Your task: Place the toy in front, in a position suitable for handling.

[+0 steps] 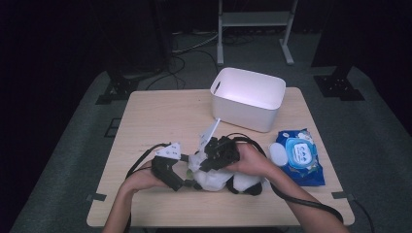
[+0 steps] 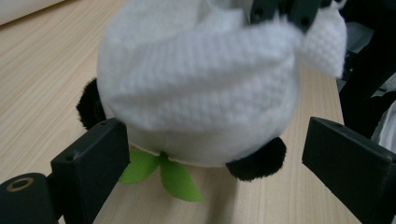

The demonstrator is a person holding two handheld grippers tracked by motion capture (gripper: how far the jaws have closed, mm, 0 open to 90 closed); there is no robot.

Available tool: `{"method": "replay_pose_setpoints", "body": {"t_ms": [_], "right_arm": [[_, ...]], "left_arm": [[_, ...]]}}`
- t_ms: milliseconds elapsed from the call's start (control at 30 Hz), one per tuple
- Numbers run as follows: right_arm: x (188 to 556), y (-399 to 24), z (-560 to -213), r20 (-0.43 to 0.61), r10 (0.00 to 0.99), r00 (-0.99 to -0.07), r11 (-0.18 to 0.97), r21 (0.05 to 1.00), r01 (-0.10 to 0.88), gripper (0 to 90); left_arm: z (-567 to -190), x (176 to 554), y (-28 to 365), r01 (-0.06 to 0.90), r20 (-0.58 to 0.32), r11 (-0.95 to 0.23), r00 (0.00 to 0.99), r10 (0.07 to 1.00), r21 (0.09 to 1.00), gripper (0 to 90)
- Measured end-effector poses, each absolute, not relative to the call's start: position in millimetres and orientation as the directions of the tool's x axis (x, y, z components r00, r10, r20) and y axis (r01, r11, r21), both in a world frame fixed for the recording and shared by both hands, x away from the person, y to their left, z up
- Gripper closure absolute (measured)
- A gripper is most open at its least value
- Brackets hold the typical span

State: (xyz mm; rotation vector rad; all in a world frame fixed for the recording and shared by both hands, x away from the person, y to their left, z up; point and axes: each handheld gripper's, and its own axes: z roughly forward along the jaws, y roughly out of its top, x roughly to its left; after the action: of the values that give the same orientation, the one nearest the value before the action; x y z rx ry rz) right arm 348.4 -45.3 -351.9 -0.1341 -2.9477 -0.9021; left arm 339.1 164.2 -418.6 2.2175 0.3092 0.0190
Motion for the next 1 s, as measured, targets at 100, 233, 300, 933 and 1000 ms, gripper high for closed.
{"method": "replay_pose_setpoints", "body": {"t_ms": [100, 233, 300, 933, 1000], "right_arm": [[349, -37, -355, 0.086, 0.057, -0.995, 0.833, 0.545, 0.095, 84.3], [351, -32, -358, 0.092, 0.049, -0.995, 0.837, 0.540, 0.091, 84.3], [351, -28, -358, 0.087, 0.036, -0.996, 0.839, 0.539, 0.077, 84.3], [385, -64, -348, 0.045, 0.195, -0.980, 0.793, 0.581, 0.185, 84.4], [387, -71, -352, 0.064, 0.208, -0.976, 0.789, 0.578, 0.206, 84.4]], "left_arm": [[-419, 340, 165, 0.220, -0.094, -0.593, 0.967, 0.235, 0.774, 6.2], [-420, 341, 167, 0.224, -0.101, -0.594, 0.967, 0.233, 0.772, 6.2], [-420, 341, 169, 0.224, -0.100, -0.592, 0.967, 0.235, 0.774, 6.1], [-418, 342, 169, 0.218, -0.089, -0.591, 0.967, 0.240, 0.776, 6.2], [-418, 342, 169, 0.222, -0.091, -0.584, 0.965, 0.245, 0.781, 6.2]]}}
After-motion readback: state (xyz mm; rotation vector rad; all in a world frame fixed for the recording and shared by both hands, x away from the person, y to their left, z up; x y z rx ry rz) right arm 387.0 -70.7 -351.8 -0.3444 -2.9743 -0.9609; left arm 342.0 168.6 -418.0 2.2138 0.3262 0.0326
